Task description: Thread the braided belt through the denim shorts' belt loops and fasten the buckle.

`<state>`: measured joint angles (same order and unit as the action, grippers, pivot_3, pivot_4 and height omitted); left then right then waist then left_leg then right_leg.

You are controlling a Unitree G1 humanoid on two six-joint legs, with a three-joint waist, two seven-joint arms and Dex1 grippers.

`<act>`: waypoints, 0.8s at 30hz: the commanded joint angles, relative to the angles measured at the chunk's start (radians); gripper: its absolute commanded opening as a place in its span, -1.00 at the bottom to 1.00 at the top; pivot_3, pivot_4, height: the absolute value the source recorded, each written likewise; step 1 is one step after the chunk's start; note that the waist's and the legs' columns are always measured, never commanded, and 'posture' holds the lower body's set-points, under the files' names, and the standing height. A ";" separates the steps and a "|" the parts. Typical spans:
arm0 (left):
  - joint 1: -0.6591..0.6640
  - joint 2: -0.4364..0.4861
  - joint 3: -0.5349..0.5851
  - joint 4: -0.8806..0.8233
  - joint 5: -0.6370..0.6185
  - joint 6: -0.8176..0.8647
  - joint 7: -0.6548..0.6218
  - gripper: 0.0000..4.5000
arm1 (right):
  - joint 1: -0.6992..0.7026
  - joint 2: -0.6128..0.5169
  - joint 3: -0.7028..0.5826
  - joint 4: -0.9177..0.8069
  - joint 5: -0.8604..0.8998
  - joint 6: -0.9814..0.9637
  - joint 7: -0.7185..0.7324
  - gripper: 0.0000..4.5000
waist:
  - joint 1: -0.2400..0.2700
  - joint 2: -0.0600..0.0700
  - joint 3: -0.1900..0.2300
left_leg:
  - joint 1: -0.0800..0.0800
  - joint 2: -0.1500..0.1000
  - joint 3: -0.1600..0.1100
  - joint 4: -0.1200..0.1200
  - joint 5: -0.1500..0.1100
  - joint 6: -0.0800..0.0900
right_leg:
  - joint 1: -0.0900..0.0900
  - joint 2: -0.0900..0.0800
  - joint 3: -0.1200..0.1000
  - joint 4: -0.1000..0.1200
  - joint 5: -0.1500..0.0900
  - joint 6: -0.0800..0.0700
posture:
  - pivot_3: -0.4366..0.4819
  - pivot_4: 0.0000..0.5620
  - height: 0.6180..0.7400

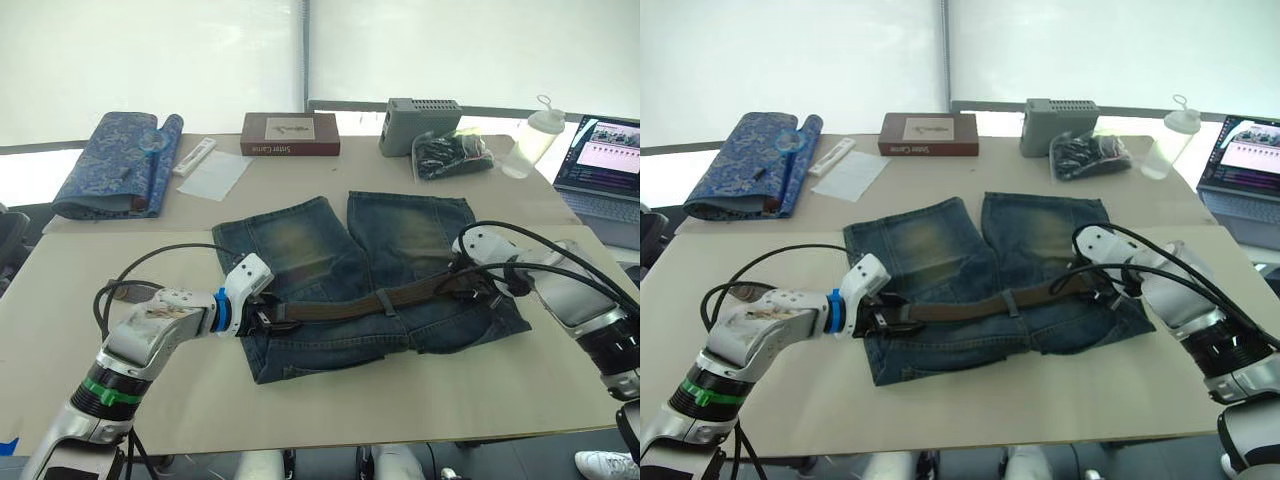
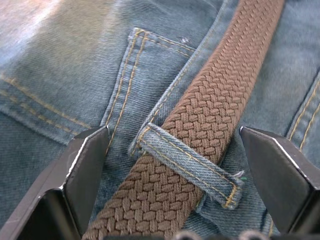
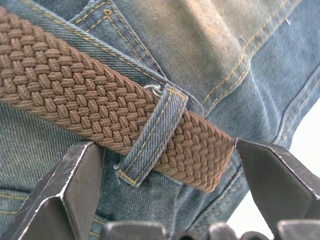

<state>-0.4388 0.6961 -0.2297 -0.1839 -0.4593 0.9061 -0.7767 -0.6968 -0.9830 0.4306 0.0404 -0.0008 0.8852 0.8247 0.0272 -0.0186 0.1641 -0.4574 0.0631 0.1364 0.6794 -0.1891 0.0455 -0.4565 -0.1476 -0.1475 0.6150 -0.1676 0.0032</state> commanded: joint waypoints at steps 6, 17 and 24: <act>0.065 -0.005 -0.081 0.067 0.070 -0.036 -0.066 -0.73 | 0.079 -0.019 0.008 -0.060 -0.064 0.045 0.048 -0.12 | 0.004 0.000 -0.004 | 0.001 0.000 -0.001 0.000 0.000 0.001 | 0.000 0.000 -0.001 -0.001 0.000 0.000 | -0.05 -0.47 0.49; -0.157 0.065 0.029 0.534 0.248 -0.401 -0.058 -0.91 | -0.026 0.337 -0.137 0.008 -0.052 0.065 -0.167 -0.95 | -0.021 0.003 -0.008 | 0.007 0.004 0.001 0.000 0.001 -0.003 | 0.001 0.002 -0.002 0.004 0.000 0.000 | -0.05 -0.47 0.49; -0.500 0.025 0.044 1.085 0.415 -0.810 0.053 -0.91 | -0.284 0.557 -0.204 0.476 -0.080 -0.208 -0.363 -0.95 | -0.042 -0.003 -0.003 | -0.001 0.001 -0.001 -0.001 0.008 0.004 | -0.009 0.002 -0.002 0.013 0.003 0.004 | -0.05 -0.47 0.49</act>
<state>-0.8833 0.7047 -0.2264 0.7986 -0.0929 0.1935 -0.7749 -0.9295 -0.4191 0.2865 0.4145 -0.0558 0.7667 0.5296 -0.0152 -0.0212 0.1609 -0.4607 0.0640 0.1364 0.6784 -0.1805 0.0482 -0.4679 -0.1453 -0.1493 0.6295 -0.1642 0.0071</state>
